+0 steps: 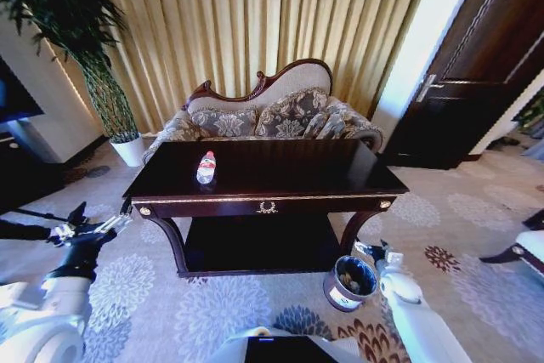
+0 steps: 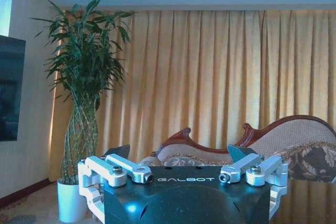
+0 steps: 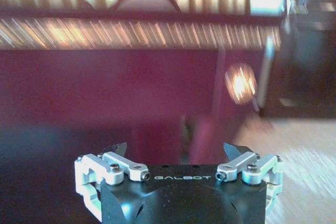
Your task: Move to the front of the table and place the trash on the table into the trash bin.
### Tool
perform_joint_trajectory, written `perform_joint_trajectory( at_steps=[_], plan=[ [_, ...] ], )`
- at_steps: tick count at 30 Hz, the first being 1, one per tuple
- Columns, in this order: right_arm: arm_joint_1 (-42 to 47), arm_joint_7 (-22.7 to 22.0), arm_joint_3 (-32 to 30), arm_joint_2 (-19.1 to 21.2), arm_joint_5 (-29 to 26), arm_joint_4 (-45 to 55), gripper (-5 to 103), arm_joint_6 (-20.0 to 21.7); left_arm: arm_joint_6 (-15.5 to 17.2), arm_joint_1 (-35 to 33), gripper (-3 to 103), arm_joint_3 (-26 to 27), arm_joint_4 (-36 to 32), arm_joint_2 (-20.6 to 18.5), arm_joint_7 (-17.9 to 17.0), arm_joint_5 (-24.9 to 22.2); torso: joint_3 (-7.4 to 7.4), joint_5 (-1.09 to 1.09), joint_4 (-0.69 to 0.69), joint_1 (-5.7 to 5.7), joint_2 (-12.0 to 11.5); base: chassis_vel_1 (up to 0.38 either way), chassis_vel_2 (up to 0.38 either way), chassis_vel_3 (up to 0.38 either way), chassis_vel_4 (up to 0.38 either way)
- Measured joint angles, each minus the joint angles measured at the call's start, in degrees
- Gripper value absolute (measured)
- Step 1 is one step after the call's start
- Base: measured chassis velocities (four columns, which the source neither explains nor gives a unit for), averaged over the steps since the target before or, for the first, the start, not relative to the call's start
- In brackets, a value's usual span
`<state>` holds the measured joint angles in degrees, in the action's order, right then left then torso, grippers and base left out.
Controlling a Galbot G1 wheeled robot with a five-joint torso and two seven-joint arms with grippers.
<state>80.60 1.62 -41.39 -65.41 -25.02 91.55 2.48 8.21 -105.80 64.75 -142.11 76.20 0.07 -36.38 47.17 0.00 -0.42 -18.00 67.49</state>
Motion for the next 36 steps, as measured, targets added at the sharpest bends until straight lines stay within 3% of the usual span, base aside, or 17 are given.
perform_joint_trajectory(
  at_steps=[3,8,13,17,36],
  plan=[
    [5.74,0.11,-1.61,-0.90,-1.96,12.08,100,1.91,-0.17,0.09,100,-0.24,0.24,-0.07,0.39,0.04,0.00,-0.02,-0.02,0.00,0.01,0.000,0.000,0.000,0.000],
    [10.13,0.10,-3.09,-2.82,-2.86,24.15,100,3.94,-0.18,0.28,100,-0.57,0.30,-0.02,0.45,0.14,0.00,-0.01,0.00,0.01,0.01,0.000,0.000,0.000,0.000],
    [11.22,-0.13,-3.34,-3.94,-3.27,29.45,100,4.94,-0.20,0.19,100,-0.37,0.41,-0.02,0.46,0.14,0.00,-0.01,-0.01,0.01,0.01,0.000,0.000,0.000,0.000],
    [10.53,-2.51,-2.30,-5.01,-3.16,36.79,100,8.85,-0.27,-0.05,100,0.03,0.34,0.00,0.46,-0.02,0.00,-0.01,0.00,0.01,0.01,0.000,0.000,0.000,0.000],
    [9.83,-4.56,-0.39,-5.79,1.58,41.90,100,10.20,3.26,0.01,100,3.89,-1.07,-0.53,-0.16,-0.44,0.00,0.00,-0.01,0.01,0.00,0.000,0.000,0.000,0.000]
  ],
)
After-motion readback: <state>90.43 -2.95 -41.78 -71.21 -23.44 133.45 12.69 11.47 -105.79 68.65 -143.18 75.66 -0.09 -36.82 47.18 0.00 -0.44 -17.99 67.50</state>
